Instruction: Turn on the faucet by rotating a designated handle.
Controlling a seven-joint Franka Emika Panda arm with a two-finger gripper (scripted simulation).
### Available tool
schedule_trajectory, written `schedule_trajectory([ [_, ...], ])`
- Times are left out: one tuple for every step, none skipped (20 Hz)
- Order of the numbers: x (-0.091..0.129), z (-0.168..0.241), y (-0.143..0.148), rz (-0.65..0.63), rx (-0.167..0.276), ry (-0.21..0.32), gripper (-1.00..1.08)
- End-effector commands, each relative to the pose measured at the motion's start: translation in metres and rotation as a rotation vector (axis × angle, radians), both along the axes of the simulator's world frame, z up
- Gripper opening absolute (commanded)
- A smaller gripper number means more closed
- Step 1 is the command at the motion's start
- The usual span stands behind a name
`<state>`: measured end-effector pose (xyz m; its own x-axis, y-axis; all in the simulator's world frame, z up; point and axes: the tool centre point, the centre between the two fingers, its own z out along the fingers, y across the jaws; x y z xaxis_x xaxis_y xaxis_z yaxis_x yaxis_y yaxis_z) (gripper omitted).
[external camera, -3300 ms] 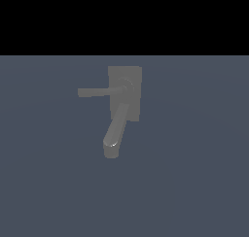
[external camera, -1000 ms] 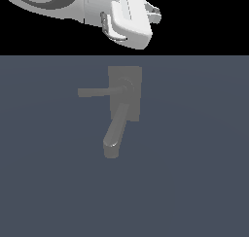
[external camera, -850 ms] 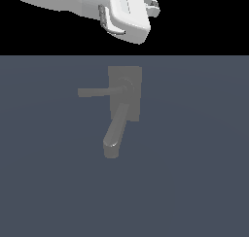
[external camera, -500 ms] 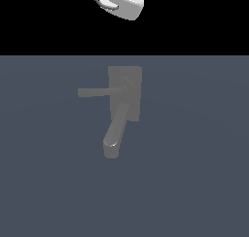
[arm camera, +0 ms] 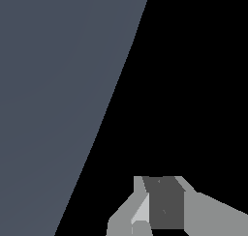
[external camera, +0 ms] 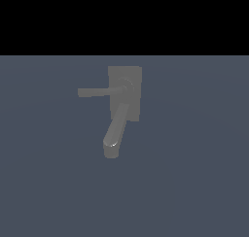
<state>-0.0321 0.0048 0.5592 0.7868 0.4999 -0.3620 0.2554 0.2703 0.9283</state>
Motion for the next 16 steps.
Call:
schedule_trajectory([
  [-0.006,0.03,0.019,0.054,-0.024,-0.078,-1.0],
  [-0.009,0.041,0.028,0.075,-0.037,-0.106,-1.0],
  [-0.012,0.052,0.037,0.096,-0.05,-0.133,-1.0],
  [-0.015,0.062,0.046,0.117,-0.065,-0.159,-1.0],
  [-0.018,0.071,0.055,0.138,-0.081,-0.184,-1.0],
  [-0.021,0.079,0.065,0.159,-0.097,-0.208,-1.0],
  [-0.024,0.087,0.075,0.18,-0.115,-0.229,-1.0],
  [-0.027,0.094,0.085,0.202,-0.134,-0.25,-1.0],
  [-0.03,0.101,0.096,0.223,-0.154,-0.269,-1.0],
  [-0.033,0.106,0.107,0.244,-0.174,-0.286,-1.0],
  [-0.036,0.111,0.118,0.265,-0.195,-0.302,-1.0],
  [-0.039,0.115,0.129,0.286,-0.217,-0.316,-1.0],
  [-0.041,0.118,0.141,0.307,-0.24,-0.328,-1.0],
  [-0.043,0.12,0.152,0.328,-0.263,-0.339,-1.0],
  [-0.045,0.121,0.164,0.349,-0.287,-0.348,-1.0],
  [-0.047,0.121,0.176,0.369,-0.312,-0.355,-1.0],
])
